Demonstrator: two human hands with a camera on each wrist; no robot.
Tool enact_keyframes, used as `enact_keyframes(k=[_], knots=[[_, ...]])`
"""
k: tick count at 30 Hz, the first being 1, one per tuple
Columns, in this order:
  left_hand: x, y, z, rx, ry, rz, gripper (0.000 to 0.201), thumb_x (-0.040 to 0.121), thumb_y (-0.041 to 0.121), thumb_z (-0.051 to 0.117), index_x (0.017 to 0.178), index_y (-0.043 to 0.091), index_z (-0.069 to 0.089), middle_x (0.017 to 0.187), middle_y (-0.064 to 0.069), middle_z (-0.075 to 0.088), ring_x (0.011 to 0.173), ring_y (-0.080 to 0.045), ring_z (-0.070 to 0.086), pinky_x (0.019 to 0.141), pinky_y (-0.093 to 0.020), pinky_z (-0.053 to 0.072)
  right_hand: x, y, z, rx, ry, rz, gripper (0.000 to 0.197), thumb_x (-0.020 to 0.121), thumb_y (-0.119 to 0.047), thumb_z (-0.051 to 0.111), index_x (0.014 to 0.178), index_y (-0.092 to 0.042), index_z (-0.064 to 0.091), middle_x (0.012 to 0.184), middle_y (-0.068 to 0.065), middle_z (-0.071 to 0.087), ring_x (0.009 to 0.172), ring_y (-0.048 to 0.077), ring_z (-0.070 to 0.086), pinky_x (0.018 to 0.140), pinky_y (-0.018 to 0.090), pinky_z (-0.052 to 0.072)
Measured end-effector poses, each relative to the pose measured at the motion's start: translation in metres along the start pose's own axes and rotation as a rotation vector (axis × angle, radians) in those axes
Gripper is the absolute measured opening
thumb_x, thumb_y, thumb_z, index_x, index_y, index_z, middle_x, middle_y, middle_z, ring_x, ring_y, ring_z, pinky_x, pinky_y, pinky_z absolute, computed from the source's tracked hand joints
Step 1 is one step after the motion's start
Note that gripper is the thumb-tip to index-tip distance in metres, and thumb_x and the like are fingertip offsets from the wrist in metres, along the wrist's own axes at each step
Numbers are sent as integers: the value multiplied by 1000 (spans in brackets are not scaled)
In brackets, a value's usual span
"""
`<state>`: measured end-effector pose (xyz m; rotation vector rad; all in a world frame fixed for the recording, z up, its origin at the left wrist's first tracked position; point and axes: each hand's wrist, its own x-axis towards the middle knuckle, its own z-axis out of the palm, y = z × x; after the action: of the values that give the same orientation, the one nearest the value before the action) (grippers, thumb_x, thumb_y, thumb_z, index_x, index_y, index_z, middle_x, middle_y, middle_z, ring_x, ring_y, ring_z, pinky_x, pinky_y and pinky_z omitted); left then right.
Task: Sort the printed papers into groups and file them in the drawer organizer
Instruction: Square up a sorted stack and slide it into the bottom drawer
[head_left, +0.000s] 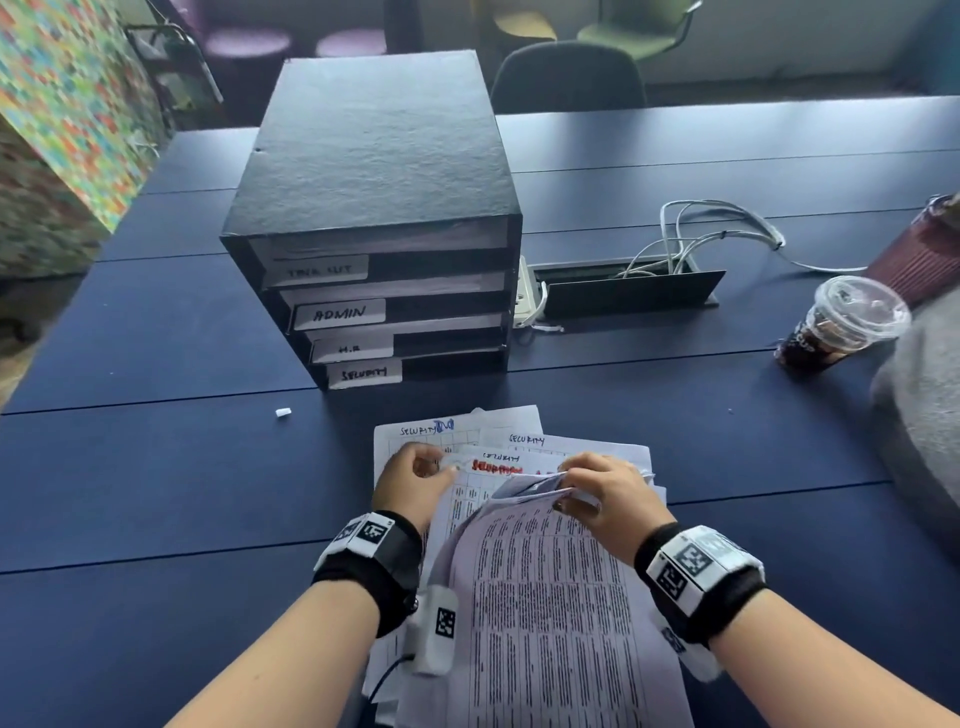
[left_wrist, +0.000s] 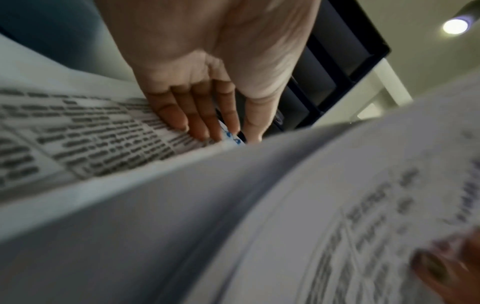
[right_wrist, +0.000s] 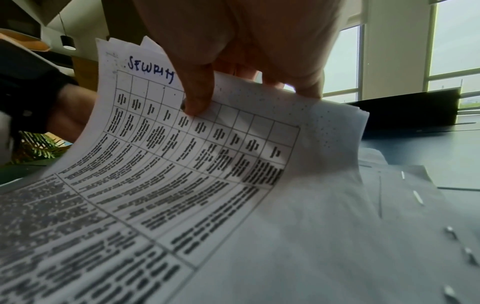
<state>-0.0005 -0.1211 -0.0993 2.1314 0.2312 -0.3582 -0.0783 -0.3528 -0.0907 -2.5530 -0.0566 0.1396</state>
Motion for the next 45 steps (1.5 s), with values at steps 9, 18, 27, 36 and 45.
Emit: enact_keyframes(k=[9,18,27,36,45], knots=[[-15,4,-5,-132,-414,78,23,81,10,71,101,22,70,82,17,68,75,4,64,63,-7,47,-3,0,5,-29,-6,-16,14,78,-37,63,84,-25,67,108,-9,63,100,23,57,89,39,39],[-8,5,6,-138,-296,60,55,68,10,83,118,5,60,137,2,44,117,-15,52,102,-22,41,-5,-3,2,-18,-20,-7,15,79,-36,61,86,-25,67,108,-11,61,103,21,55,91,39,38],[-14,20,16,-188,-521,70,30,64,26,87,92,23,75,98,5,72,89,-11,70,88,-36,55,-7,-3,3,8,-7,-6,12,79,-31,63,90,-27,68,108,-14,61,103,19,54,92,42,40],[-18,15,4,-243,-332,97,13,78,11,73,85,22,77,84,7,75,83,-14,70,77,-30,57,3,-6,0,-43,84,-33,12,75,-30,64,81,-20,67,95,-2,62,87,28,57,79,42,46],[-4,-9,-29,-246,147,-18,75,69,4,81,128,27,42,107,12,55,94,-12,57,86,-23,46,10,-5,-8,-155,-5,40,13,87,-27,61,96,-19,66,102,-6,56,102,20,47,80,29,24]])
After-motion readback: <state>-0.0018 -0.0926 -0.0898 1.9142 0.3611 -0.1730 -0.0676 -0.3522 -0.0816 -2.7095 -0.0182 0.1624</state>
